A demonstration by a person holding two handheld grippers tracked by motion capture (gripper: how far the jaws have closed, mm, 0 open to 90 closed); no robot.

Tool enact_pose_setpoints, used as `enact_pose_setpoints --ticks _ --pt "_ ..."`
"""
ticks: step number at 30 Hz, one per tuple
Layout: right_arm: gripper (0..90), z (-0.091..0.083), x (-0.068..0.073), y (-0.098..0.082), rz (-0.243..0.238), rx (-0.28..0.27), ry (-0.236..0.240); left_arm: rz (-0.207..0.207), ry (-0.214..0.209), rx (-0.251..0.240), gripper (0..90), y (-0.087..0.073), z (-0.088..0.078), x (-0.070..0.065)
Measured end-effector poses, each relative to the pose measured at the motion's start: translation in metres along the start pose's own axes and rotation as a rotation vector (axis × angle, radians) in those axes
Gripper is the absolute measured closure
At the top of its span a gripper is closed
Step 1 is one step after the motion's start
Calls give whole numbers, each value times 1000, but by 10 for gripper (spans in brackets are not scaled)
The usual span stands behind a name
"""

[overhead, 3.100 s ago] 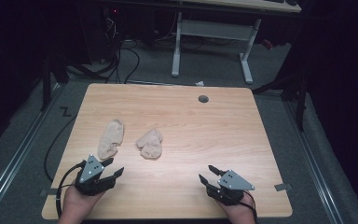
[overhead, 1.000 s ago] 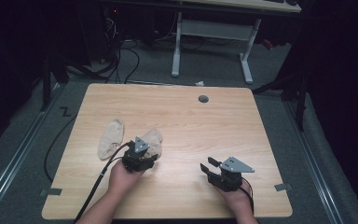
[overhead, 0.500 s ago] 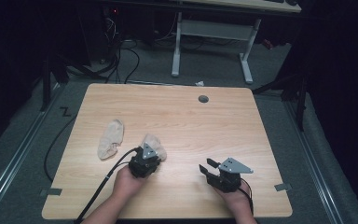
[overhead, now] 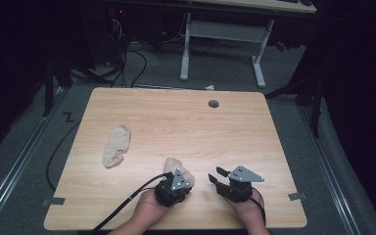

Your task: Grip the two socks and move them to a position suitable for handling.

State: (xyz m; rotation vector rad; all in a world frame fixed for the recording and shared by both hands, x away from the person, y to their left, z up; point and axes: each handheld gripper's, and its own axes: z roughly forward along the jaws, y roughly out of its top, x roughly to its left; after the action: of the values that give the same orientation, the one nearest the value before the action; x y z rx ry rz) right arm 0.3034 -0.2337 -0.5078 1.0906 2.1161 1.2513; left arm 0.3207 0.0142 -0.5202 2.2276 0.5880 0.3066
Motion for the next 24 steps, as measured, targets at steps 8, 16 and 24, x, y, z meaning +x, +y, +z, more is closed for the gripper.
enact_pose_setpoints --ticks 8,16,24 --pt "579 0 0 -1 -6 4 10 -105 73 -82 600 -6 -54 35" --pt "589 9 14 5 -58 15 44 -259 219 -117 536 -57 -118 78" --pt "593 31 26 37 -106 3 67 -297 225 -155 520 -67 -135 88"
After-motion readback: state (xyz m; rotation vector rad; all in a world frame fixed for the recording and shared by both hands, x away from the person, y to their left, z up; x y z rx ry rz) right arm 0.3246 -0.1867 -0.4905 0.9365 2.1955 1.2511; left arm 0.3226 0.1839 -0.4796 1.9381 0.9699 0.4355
